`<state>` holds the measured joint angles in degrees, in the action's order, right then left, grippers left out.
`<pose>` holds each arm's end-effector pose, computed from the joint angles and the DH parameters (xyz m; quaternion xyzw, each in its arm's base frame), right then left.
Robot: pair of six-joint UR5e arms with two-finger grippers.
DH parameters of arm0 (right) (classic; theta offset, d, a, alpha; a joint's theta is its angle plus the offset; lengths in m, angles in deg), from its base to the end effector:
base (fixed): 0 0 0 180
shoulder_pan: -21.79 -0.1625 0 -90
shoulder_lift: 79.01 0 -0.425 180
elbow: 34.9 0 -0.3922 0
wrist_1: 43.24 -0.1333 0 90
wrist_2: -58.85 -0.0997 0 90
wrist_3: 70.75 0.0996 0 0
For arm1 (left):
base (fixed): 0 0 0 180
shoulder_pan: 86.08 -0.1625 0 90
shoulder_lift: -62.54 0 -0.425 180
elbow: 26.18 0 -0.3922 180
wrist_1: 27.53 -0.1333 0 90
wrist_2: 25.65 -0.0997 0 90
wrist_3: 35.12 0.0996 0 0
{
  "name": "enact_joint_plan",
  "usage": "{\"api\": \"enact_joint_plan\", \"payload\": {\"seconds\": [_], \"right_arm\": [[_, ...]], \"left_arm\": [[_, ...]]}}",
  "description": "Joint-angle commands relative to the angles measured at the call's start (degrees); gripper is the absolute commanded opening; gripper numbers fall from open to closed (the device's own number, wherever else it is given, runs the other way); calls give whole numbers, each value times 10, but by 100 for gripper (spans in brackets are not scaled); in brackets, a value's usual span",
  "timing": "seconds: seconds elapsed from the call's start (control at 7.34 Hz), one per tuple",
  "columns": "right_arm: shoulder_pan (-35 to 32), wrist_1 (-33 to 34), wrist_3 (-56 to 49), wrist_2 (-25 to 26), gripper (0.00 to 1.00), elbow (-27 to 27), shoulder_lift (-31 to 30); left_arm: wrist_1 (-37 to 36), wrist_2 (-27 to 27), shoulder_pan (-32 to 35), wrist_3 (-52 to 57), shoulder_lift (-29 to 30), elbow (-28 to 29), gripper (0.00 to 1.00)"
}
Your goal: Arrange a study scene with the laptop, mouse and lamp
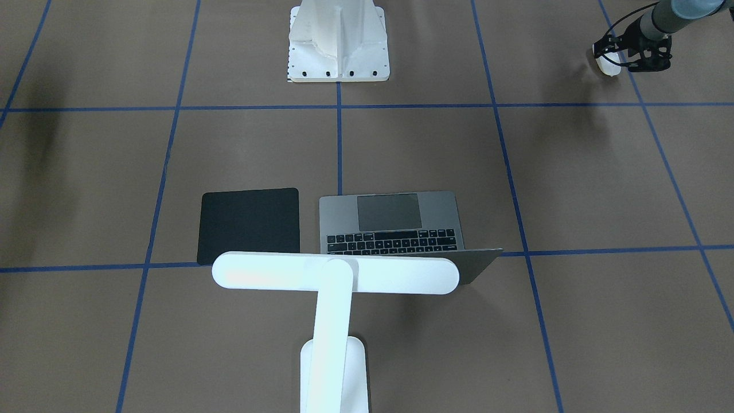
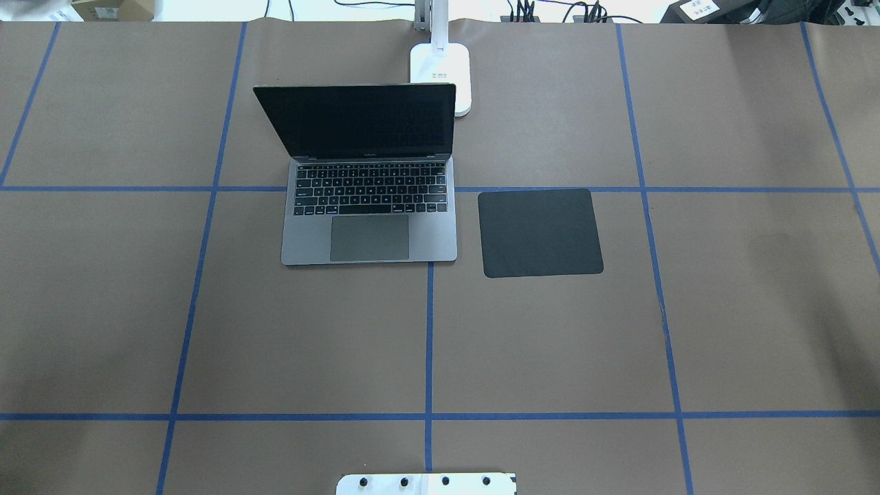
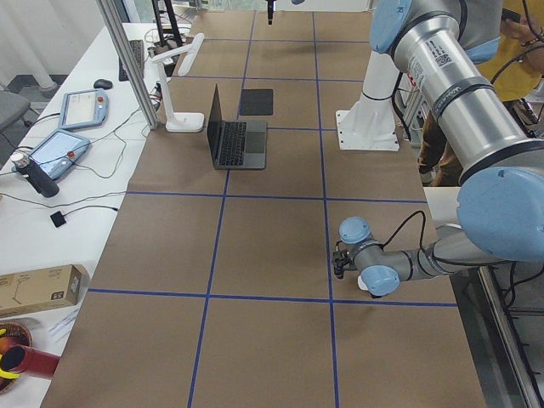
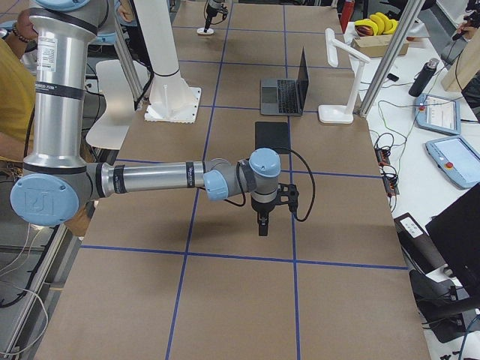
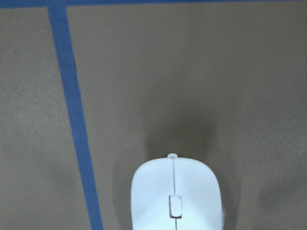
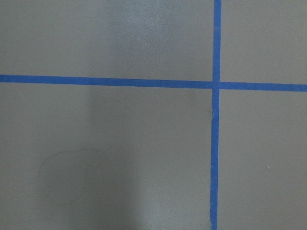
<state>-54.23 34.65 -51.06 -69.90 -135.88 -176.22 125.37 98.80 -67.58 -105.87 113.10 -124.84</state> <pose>-0.0411 -0.4588 0.6058 0.0296 -0.3522 0.0008 0.9354 0.1606 -0.1349 0.7080 -0.1838 0.3421 0.0879 0.9173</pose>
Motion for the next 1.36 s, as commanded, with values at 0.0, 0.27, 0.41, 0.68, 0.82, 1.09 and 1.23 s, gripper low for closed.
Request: {"api": "enact_joint_plan", "payload": {"seconds": [0.0,0.27,0.41,0.68,0.82,1.09,1.23], "right_arm": [[0,0,0,1,100,0,0],[0,0,-1,1,100,0,0],[0,0,-1,1,100,0,0],[0,0,-1,1,100,-1,-1],[0,0,-1,1,100,-1,0],[0,0,0,0,100,-4,0],[0,0,0,1,100,-4,0]], "left_arm": [[15,0,-11,-3,8,13,100],[16,0,-19,-3,20,21,100],[17,0,-22,-3,20,21,95],[30,0,-24,-6,19,22,63],[30,0,-24,-7,19,22,46],[60,2,-24,-9,5,22,35],[97,4,-22,-18,-12,21,33]]}}
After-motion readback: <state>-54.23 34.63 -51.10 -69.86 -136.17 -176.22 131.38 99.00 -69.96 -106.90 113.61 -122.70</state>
